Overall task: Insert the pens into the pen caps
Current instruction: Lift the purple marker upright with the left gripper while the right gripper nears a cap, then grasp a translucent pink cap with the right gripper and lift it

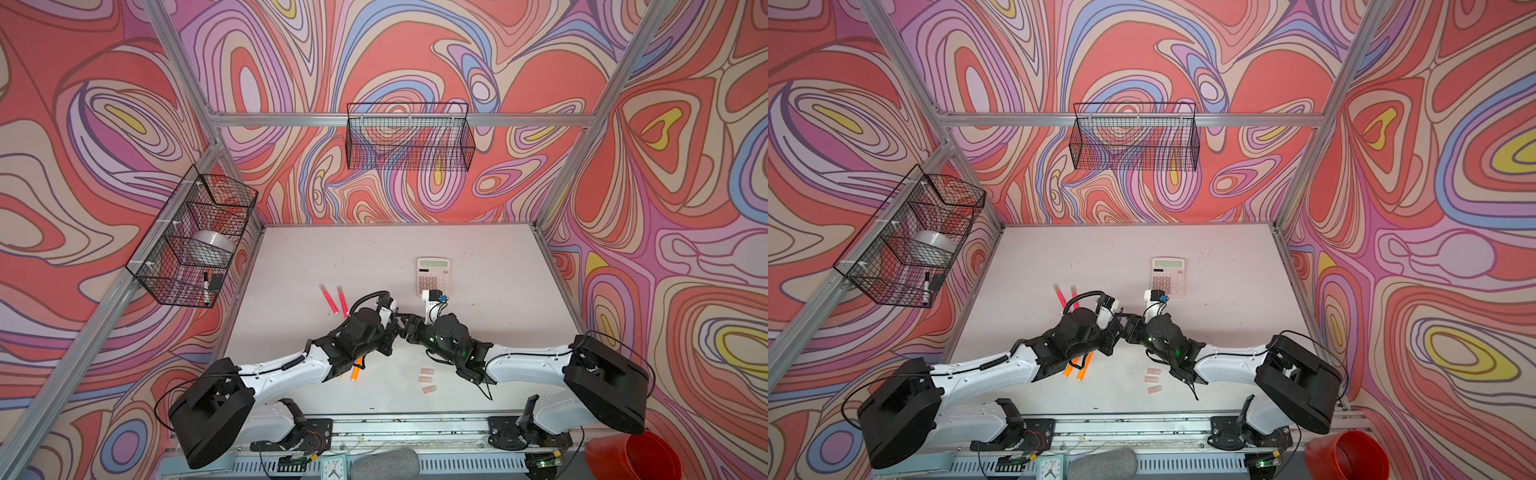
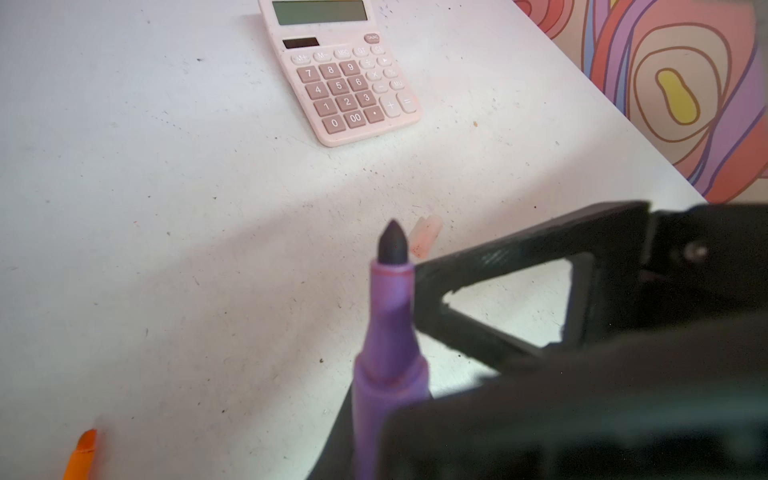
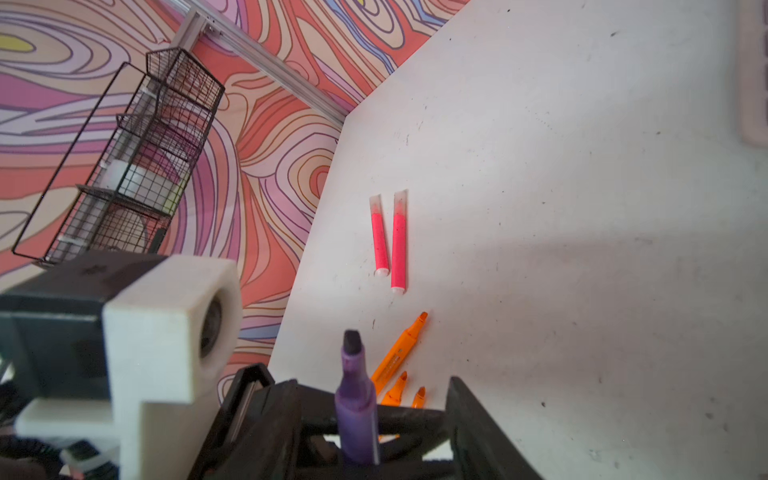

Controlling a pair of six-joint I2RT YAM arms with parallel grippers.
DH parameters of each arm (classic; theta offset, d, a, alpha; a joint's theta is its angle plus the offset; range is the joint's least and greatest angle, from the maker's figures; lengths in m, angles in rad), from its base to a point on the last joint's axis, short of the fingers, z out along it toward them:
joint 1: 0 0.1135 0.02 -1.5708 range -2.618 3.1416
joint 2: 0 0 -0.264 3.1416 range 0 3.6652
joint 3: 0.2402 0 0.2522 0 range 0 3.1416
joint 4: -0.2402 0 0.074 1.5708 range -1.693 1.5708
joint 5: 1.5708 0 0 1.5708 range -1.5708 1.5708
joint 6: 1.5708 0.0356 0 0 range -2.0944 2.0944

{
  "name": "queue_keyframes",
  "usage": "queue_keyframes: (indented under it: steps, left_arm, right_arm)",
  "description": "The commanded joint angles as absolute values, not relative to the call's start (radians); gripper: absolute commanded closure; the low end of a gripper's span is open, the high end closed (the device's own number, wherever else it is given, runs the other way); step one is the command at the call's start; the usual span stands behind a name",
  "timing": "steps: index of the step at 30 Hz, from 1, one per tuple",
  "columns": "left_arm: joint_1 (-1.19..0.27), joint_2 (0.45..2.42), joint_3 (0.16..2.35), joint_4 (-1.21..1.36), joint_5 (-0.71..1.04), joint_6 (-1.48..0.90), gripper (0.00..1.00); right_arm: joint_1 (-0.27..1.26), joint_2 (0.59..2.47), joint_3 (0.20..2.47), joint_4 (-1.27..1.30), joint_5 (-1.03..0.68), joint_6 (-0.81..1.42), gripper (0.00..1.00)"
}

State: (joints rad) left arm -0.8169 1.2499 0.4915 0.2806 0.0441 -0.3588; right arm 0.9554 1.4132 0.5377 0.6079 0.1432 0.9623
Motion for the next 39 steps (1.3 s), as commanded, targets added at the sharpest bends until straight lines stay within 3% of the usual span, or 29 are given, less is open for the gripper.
queue_keyframes:
  steps: [1,9,17,22,39]
  left_arm:
    - [-0.812,1.216,0.399,0.447,0.000,-0.318,1.00]
    - [-0.812,1.140,0.243,0.649,-0.039,-0.276,1.00]
    - [-0.812,1.121,0.226,0.644,-0.005,-0.212,1.00]
    - [-0.813,1.105,0.222,0.617,-0.011,-0.202,1.00]
    - [-0.813,1.100,0.217,0.615,-0.011,-0.204,1.00]
  right_arm:
    - [0.956,1.311,0.516,0.464,0.240,0.934,0.37]
    - [0.889,1.205,0.508,0.143,0.379,0.972,0.37]
    - [0.819,1.403,0.617,0.002,0.328,0.975,0.42]
    - [0.797,1.545,0.689,-0.026,0.293,0.968,0.50]
    - [0.790,1.731,0.854,-0.127,0.354,0.889,0.49]
